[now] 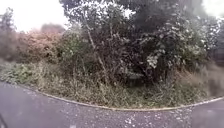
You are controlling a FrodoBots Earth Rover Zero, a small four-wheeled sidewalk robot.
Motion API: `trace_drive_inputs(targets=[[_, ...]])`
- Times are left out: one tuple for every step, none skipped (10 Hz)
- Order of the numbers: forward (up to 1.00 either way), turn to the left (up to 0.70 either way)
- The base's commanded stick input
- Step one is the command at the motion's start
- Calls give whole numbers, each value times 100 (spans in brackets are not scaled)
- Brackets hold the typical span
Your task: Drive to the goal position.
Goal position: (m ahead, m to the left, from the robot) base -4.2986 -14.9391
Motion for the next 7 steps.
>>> trace_drive_inputs(targets=[[0, 0], [0, 0], [0, 0], [0, 0], [0, 0], [0, -100], [0, -100]])
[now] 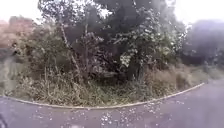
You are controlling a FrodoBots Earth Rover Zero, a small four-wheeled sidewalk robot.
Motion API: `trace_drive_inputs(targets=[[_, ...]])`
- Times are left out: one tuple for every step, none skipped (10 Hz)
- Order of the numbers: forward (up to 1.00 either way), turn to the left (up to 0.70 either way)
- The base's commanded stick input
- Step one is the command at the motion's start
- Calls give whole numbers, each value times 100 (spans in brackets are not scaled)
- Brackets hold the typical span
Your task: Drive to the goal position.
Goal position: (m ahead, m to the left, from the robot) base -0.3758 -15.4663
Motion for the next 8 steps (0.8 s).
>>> trace_drive_inputs(targets=[[0, -100], [0, -100], [0, -100], [0, -100], [0, -100], [0, -100], [0, -100], [0, -100]])
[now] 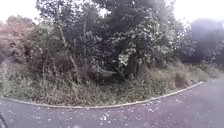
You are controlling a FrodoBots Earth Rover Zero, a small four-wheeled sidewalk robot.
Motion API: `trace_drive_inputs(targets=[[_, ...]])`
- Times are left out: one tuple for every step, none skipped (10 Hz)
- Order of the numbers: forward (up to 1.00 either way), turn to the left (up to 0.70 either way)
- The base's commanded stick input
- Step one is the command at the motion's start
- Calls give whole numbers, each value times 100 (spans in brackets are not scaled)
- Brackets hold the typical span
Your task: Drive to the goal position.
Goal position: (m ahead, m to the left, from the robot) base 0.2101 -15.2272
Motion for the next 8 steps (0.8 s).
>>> trace_drive_inputs(targets=[[0, -100], [0, -100], [0, -100], [0, -100], [0, -100], [0, -100], [0, -100], [0, -100]])
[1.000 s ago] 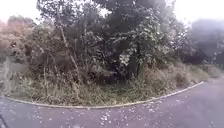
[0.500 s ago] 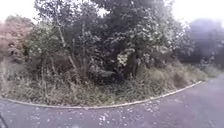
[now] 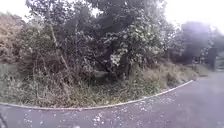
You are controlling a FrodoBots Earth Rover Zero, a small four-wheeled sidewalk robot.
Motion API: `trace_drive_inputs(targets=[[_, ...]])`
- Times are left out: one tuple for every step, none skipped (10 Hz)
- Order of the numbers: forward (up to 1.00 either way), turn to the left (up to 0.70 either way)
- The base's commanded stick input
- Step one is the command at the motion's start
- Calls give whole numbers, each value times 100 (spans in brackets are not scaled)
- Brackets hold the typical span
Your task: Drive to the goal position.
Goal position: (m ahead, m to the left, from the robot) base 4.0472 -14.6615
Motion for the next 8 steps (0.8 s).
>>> trace_drive_inputs(targets=[[0, -100], [0, -100], [0, -100], [0, -100], [0, -100], [0, -100], [0, -100], [0, -100]])
